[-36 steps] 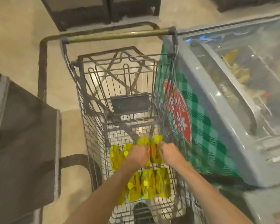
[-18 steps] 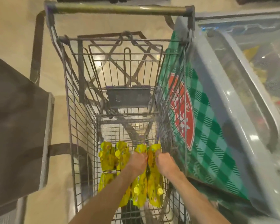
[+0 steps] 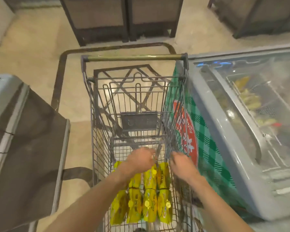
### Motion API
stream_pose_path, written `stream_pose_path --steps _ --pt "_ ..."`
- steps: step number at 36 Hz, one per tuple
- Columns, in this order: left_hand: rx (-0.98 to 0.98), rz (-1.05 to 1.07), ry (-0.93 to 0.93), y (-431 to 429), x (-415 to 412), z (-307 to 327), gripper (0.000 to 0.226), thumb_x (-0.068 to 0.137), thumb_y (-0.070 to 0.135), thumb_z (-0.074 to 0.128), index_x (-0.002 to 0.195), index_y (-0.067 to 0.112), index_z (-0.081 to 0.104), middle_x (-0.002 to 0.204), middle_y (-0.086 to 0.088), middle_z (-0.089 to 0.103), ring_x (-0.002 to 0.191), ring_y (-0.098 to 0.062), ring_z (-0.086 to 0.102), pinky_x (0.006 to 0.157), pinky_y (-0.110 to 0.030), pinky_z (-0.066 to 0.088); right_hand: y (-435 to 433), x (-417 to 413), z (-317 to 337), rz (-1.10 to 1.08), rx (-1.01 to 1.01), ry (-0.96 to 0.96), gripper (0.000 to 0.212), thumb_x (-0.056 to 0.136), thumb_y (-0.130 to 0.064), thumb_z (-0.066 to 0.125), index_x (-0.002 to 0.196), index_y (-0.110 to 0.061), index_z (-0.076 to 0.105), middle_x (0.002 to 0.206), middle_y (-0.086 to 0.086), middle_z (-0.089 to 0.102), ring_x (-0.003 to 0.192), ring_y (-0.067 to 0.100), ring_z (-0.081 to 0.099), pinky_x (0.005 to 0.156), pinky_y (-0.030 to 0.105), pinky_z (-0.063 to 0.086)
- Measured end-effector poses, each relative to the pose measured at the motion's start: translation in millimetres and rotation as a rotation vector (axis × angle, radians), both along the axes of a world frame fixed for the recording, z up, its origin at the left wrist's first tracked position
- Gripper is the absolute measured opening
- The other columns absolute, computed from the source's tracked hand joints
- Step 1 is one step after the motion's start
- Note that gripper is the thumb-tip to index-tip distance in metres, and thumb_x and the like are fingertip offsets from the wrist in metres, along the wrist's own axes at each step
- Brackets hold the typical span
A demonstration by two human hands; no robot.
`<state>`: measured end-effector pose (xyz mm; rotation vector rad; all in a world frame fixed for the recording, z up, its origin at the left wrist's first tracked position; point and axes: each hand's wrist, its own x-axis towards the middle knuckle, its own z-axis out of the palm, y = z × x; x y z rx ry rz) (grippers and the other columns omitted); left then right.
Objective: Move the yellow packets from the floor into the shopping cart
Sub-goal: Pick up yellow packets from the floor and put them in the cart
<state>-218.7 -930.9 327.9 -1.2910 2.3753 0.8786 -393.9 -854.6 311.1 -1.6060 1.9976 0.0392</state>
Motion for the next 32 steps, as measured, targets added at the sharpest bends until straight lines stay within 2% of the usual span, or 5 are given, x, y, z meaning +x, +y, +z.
stream_pose_path --steps 7,11,18,23,32 --pt "-0.136 -0.043 0.031 -14 26 98 0.047 0.096 0.039 0.053 0.141 0.029 0.046 0.137 -0.004 0.056 0.123 -0.024 0.056 0.105 -0.045 0.047 -13 3 93 0.027 -0.195 -0.029 0.028 0.100 -0.025 0.038 0.121 -0.014 0.052 0.110 0.003 0.059 0.108 0.021 0.058 0.099 0.035 0.046" --pt "-0.213 -0.046 0.056 -11 44 129 0.052 0.095 0.047 0.049 0.144 0.031 0.040 0.139 -0.002 0.055 0.126 -0.023 0.054 0.106 -0.047 0.044 -13 19 135 0.059 -0.242 -0.065 0.037 0.101 -0.026 0.039 0.135 -0.015 0.046 0.132 0.005 0.056 0.126 0.020 0.051 0.111 0.037 0.038" --pt "-0.253 -0.117 0.056 9 72 157 0.053 0.092 0.052 0.045 0.141 0.033 0.039 0.138 -0.001 0.057 0.121 -0.023 0.057 0.100 -0.047 0.049 10 45 168 0.043 -0.293 -0.079 0.037 0.101 -0.032 0.040 0.136 -0.022 0.046 0.136 0.002 0.055 0.124 0.015 0.050 0.108 0.031 0.036" --pt "-0.296 -0.251 0.086 26 85 176 0.050 0.095 0.047 0.046 0.143 0.030 0.042 0.139 -0.001 0.057 0.125 -0.023 0.055 0.103 -0.048 0.045 46 60 186 -0.005 -0.332 -0.043 0.039 0.100 -0.032 0.040 0.137 -0.020 0.047 0.138 0.001 0.053 0.125 0.015 0.050 0.108 0.033 0.039" --pt "-0.295 -0.517 0.165 65 81 178 0.057 0.095 0.052 0.043 0.148 0.030 0.037 0.146 -0.001 0.051 0.130 -0.023 0.051 0.108 -0.055 0.040 161 86 186 -0.295 -0.320 0.052 0.043 0.100 -0.037 0.038 0.139 -0.021 0.046 0.141 -0.001 0.052 0.128 0.016 0.048 0.109 0.035 0.036"
